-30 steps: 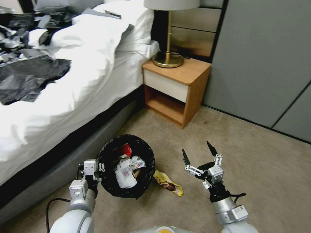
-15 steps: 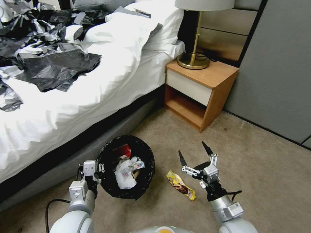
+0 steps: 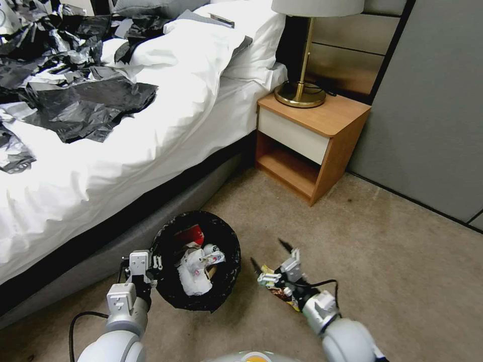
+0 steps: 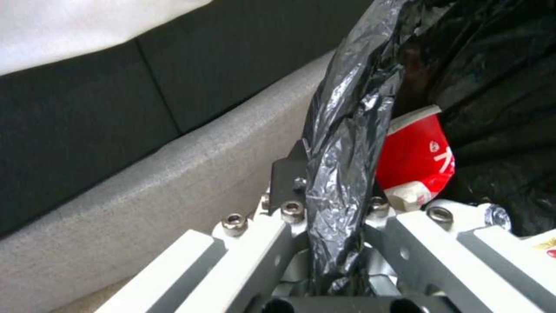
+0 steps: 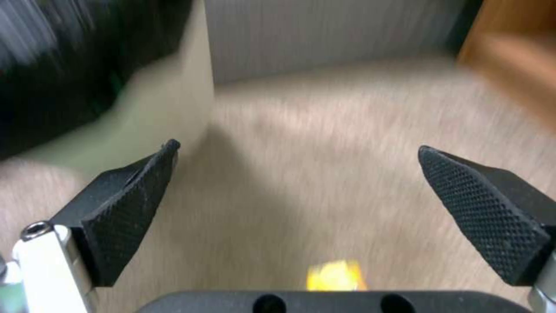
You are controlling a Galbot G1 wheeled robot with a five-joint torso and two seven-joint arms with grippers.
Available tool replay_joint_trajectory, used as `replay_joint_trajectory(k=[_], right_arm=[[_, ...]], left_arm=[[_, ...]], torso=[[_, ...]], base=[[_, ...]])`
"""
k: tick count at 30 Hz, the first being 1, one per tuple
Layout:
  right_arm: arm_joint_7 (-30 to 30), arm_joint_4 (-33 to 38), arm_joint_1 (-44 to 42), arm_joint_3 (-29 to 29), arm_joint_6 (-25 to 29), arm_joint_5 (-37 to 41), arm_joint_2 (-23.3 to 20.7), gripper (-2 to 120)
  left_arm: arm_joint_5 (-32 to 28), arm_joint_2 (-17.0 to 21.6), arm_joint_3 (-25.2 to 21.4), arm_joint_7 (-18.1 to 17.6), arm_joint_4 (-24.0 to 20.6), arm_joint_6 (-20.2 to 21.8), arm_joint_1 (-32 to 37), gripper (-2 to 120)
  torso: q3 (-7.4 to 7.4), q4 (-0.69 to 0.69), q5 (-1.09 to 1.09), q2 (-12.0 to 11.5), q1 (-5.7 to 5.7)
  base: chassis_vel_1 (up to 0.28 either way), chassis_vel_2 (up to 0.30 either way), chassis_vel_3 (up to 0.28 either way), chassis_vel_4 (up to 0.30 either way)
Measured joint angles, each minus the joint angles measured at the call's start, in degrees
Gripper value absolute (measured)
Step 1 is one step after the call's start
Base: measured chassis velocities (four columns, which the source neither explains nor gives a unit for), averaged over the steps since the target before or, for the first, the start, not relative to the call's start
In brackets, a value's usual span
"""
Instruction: Pick up the trash bin, then pick up the garbage from the floor and place it into the trash bin.
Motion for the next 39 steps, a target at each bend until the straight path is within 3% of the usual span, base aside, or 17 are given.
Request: replay_joint_trajectory(k=[6, 13, 29, 34, 36, 37, 39], right_arm=[[-0.43, -13.07, 6.17, -2.47, -1.59, -0.15, 2.45, 100], [-1.96, -22.41, 10.78, -1.33, -1.23, -0.72, 3.81, 100], [-2.93, -31.98, 14.23, 1.90, 1.58, -0.99, 4.45, 97], [-3.31, -33.29, 13.96, 1.93, 2.97, -1.51, 4.93, 81], [-3.31, -33.19, 13.54, 1.77, 3.17, -1.57, 5.17, 64], [-3.31, -33.19, 13.54, 1.77, 3.17, -1.57, 5.17, 64], [-3.28, -33.09, 13.43, 1.76, 3.31, -1.66, 5.35, 51]], left_arm=[[0.02, -0.10, -0.19, 0.01, 0.00, -0.05, 0.20, 1], [-0.06, -0.03, -0.37, 0.02, 0.44, -0.07, -0.19, 1], [-0.17, 0.15, -0.02, 0.03, 1.57, 0.04, -1.35, 1], [-0.29, 0.29, -0.04, 0.03, 1.59, 0.16, -1.56, 1], [-0.30, 0.25, 0.08, 0.03, 1.67, 0.23, -1.78, 1], [-0.30, 0.25, 0.08, 0.03, 1.67, 0.23, -1.78, 1], [-0.30, 0.23, 0.16, 0.03, 1.67, 0.26, -1.80, 1]], torso=[[0.00, 0.00, 0.00, 0.00, 0.00], [0.00, 0.00, 0.01, 0.00, 0.00], [0.00, 0.00, 0.01, 0.00, 0.00], [0.00, 0.00, 0.01, 0.00, 0.00], [0.00, -0.01, 0.00, 0.00, 0.00], [0.00, -0.01, 0.00, 0.00, 0.00], [0.00, 0.00, 0.00, 0.00, 0.00]], base=[[0.000, 0.000, 0.000, 0.000], [0.000, 0.000, 0.000, 0.000], [0.000, 0.000, 0.000, 0.000], [0.000, 0.000, 0.000, 0.000], [0.000, 0.000, 0.000, 0.000], [0.000, 0.000, 0.000, 0.000], [0.000, 0.000, 0.000, 0.000]])
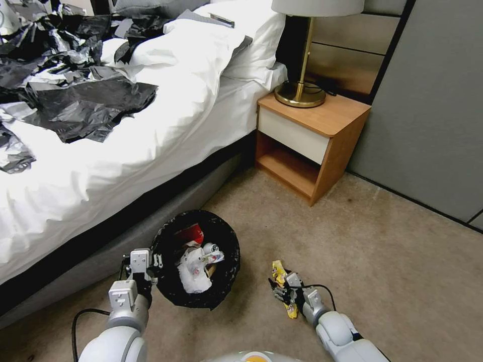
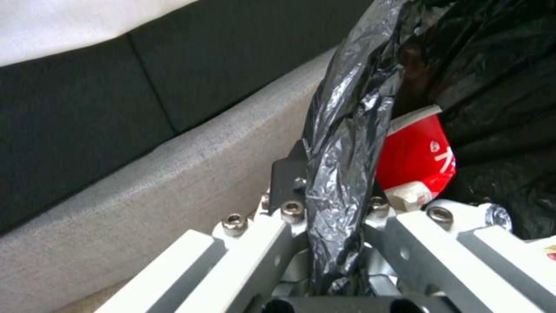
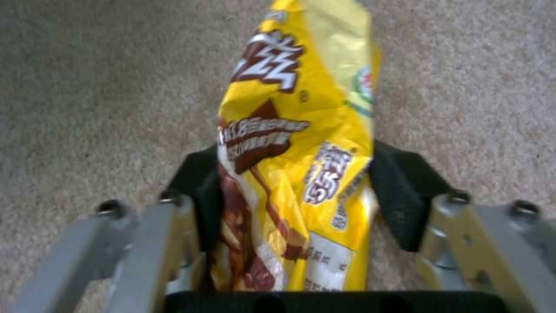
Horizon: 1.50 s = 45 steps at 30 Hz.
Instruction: Pick up the trash bin, then pick up the garbage from the floor and place it into the trash bin.
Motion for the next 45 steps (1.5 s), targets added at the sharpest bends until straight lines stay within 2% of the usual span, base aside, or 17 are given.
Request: replay_joint_trajectory(k=[1, 4, 5, 8, 9, 15, 31, 33, 34, 37, 38, 39, 41, 42, 44, 45], right_arm=[[0.00, 0.00, 0.00, 0.00, 0.00, 0.00, 0.00, 51], [0.11, 0.30, -0.09, 0.21, 0.13, -0.06, 0.09, 36], [0.11, 0.30, -0.09, 0.21, 0.13, -0.06, 0.09, 36], [0.27, 0.91, -0.18, 0.64, 0.26, -0.11, 0.05, 22], [0.27, 0.91, -0.18, 0.64, 0.26, -0.11, 0.05, 22], [0.80, 2.99, -0.73, 1.43, 0.27, 0.37, -0.30, 0], [2.16, 11.97, -4.48, 3.88, 0.73, 2.58, -1.02, 0], [2.47, 18.01, -5.97, 4.94, 1.68, 4.14, -1.08, 0], [2.47, 18.01, -5.97, 4.94, 1.68, 4.14, -1.08, 0], [1.22, 30.41, -7.41, 6.27, 3.38, 7.70, -1.53, 0], [1.22, 30.41, -7.41, 6.27, 3.38, 7.70, -1.53, 0], [0.07, 35.50, -7.67, 6.57, 4.41, 8.36, -1.79, 0], [-1.63, 44.26, -7.90, 6.06, 6.01, 8.66, -2.34, 0], [-1.63, 44.26, -7.90, 6.06, 6.01, 8.66, -2.34, 0], [-1.85, 52.26, -8.00, 3.15, 6.69, 8.06, -3.41, 0], [-1.85, 52.26, -8.00, 3.15, 6.69, 8.06, -3.41, 0]], left_arm=[[0.00, 0.00, 0.00, 0.00, 0.00, 0.00, 0.00, 1], [0.00, 0.04, -0.01, 0.00, 0.00, 0.01, 0.02, 1], [0.00, 0.04, -0.01, 0.00, 0.00, 0.01, 0.02, 1], [0.01, 0.05, 0.00, 0.00, -0.02, 0.01, 0.02, 1], [0.01, 0.05, 0.00, 0.00, -0.02, 0.01, 0.02, 1], [0.13, -0.02, 0.18, 0.00, -0.04, 0.02, 0.09, 1], [0.28, -0.02, 0.49, 0.00, -0.44, 0.04, 0.13, 1], [0.34, 0.02, 0.64, 0.00, -0.56, 0.04, 0.28, 1], [0.34, 0.02, 0.64, 0.00, -0.56, 0.04, 0.28, 1], [0.69, 0.08, 0.96, 0.02, -0.66, 0.04, 0.69, 1], [0.69, 0.08, 0.96, 0.02, -0.66, 0.04, 0.69, 1], [0.84, 0.02, 1.07, 0.06, -0.66, 0.04, 0.78, 1], [1.10, -0.15, 1.28, 0.10, -0.66, 0.04, 0.82, 1], [1.10, -0.15, 1.28, 0.10, -0.66, 0.04, 0.82, 1], [1.35, -0.32, 1.60, 0.20, -0.76, 0.02, 1.13, 1], [1.35, -0.32, 1.60, 0.20, -0.76, 0.02, 1.13, 1]], torso=[[0.00, 0.00, 0.00, 0.00, 0.00], [0.00, 0.00, 0.01, 0.00, 0.00], [0.00, 0.00, 0.01, 0.00, 0.00], [0.00, 0.00, 0.01, 0.00, 0.00], [0.00, 0.00, 0.01, 0.00, 0.00], [0.00, 0.00, 0.01, 0.00, 0.00], [0.00, 0.00, 0.01, 0.00, 0.00], [0.00, 0.00, 0.01, 0.00, 0.00], [0.00, 0.00, 0.01, 0.00, 0.00], [0.00, 0.00, 0.01, 0.00, 0.00], [0.00, 0.00, 0.01, 0.00, 0.00], [-0.01, 0.01, -0.02, 0.00, 0.00], [-0.01, 0.00, 0.00, 0.00, 0.00], [-0.01, 0.00, 0.00, 0.00, 0.00], [-0.01, 0.00, 0.00, 0.00, 0.00], [-0.01, 0.00, 0.00, 0.00, 0.00]], base=[[0.000, 0.000, 0.000, 0.000], [0.000, 0.000, 0.000, 0.000], [0.000, 0.000, 0.000, 0.000], [0.000, 0.000, 0.000, 0.000], [0.000, 0.000, 0.000, 0.000], [0.000, 0.000, 0.000, 0.000], [0.000, 0.000, 0.000, 0.000], [0.000, 0.000, 0.000, 0.000], [0.000, 0.000, 0.000, 0.000], [0.000, 0.000, 0.000, 0.000], [0.000, 0.000, 0.000, 0.000], [0.000, 0.000, 0.000, 0.000], [0.000, 0.000, 0.000, 0.000], [0.000, 0.000, 0.000, 0.000], [0.000, 0.000, 0.000, 0.000], [0.000, 0.000, 0.000, 0.000]])
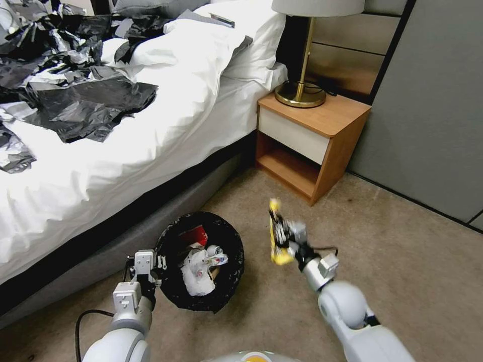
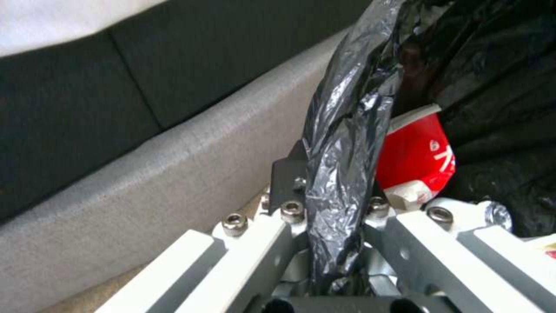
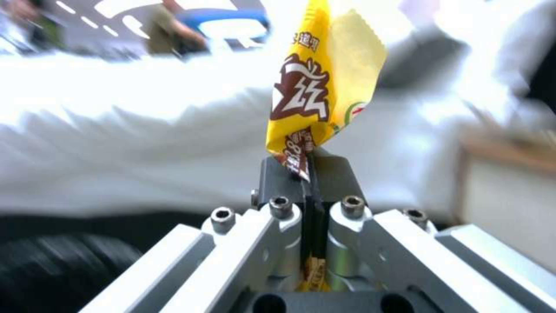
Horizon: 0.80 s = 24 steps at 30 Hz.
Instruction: Pick up the trash bin, then pick up the garbage from the floor and place it into the trash bin.
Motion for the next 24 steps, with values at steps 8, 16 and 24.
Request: replay_joint_trajectory(k=[8, 16, 24], right_arm=[[1.49, 4.66, 1.11, -8.61, -1.20, -2.65, -3.82, 0], [2.64, -3.02, 3.33, -14.31, -1.47, -3.69, -2.80, 0], [3.56, -9.08, 6.11, -18.15, -1.47, -4.72, -0.74, 0]], left_arm=[[0.74, -0.16, 0.11, 0.07, -1.03, -0.28, 1.47, 1], [1.57, -0.62, 0.60, 0.08, -1.30, -0.50, 2.11, 1], [1.97, -0.81, 0.94, 0.13, -1.30, -0.58, 2.37, 1]], torso=[[0.00, 0.00, 0.00, 0.00, 0.00], [0.00, 0.00, 0.00, 0.00, 0.00], [0.00, 0.00, 0.00, 0.00, 0.00]], base=[[0.000, 0.000, 0.000, 0.000], [0.000, 0.000, 0.000, 0.000], [0.000, 0.000, 0.000, 0.000]])
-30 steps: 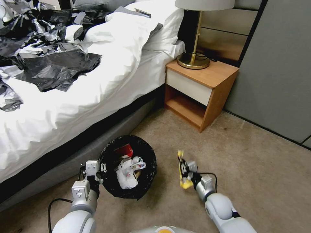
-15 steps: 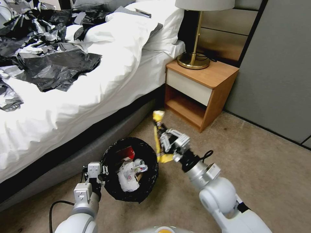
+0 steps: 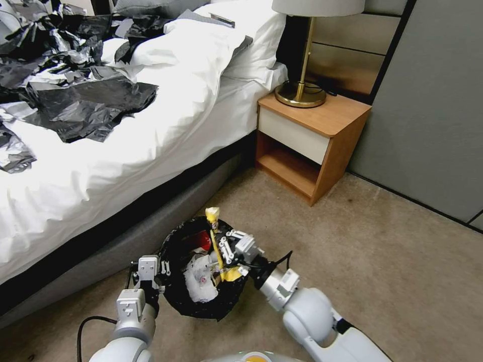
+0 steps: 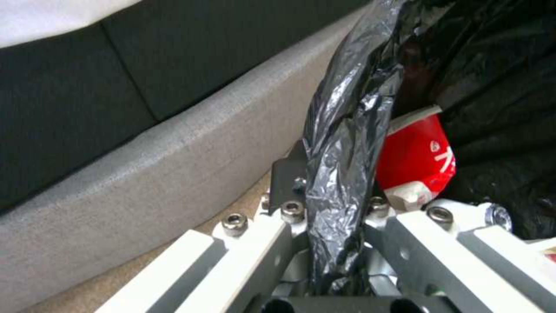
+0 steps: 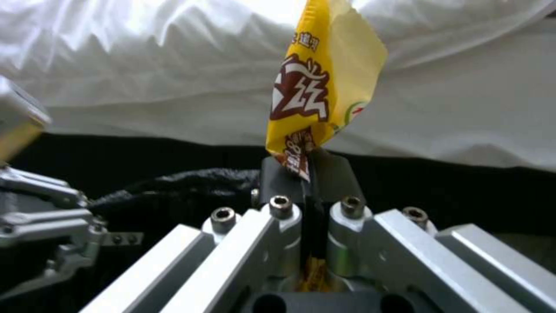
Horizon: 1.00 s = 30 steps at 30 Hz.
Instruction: Pick up the trash bin, then pick up the garbage from the floor and place it into the trash bin.
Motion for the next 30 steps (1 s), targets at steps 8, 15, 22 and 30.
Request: replay_joint_trajectory(k=[8, 15, 22, 30], right_arm=[[0.85, -4.68, 2.18, -2.29, -0.45, 0.16, 1.66, 0], [0.86, -6.40, 2.10, -4.38, -0.82, -0.76, 2.89, 22], [0.81, -5.47, 1.02, -4.67, -0.83, -1.23, 2.17, 43], [0.49, -4.08, -1.21, -4.92, -0.51, -2.36, 1.08, 73]], left_arm=[[0.37, -0.14, 0.34, 0.13, 0.69, -0.49, 0.30, 1], [0.20, -0.13, 0.58, 0.16, 1.36, -0.45, -0.87, 1], [-0.20, -0.03, 0.49, 0.16, 1.83, -0.18, -1.82, 1], [-0.94, 0.25, 0.22, 0.10, 2.56, 0.47, -3.27, 1]], torso=[[0.00, 0.00, 0.00, 0.00, 0.00], [0.00, 0.00, 0.00, 0.00, 0.00], [0.00, 0.01, 0.00, 0.00, 0.00], [0.00, 0.00, 0.00, 0.00, 0.00]], base=[[0.000, 0.000, 0.000, 0.000], [0.000, 0.000, 0.000, 0.000], [0.000, 0.000, 0.000, 0.000], [0.000, 0.000, 0.000, 0.000]])
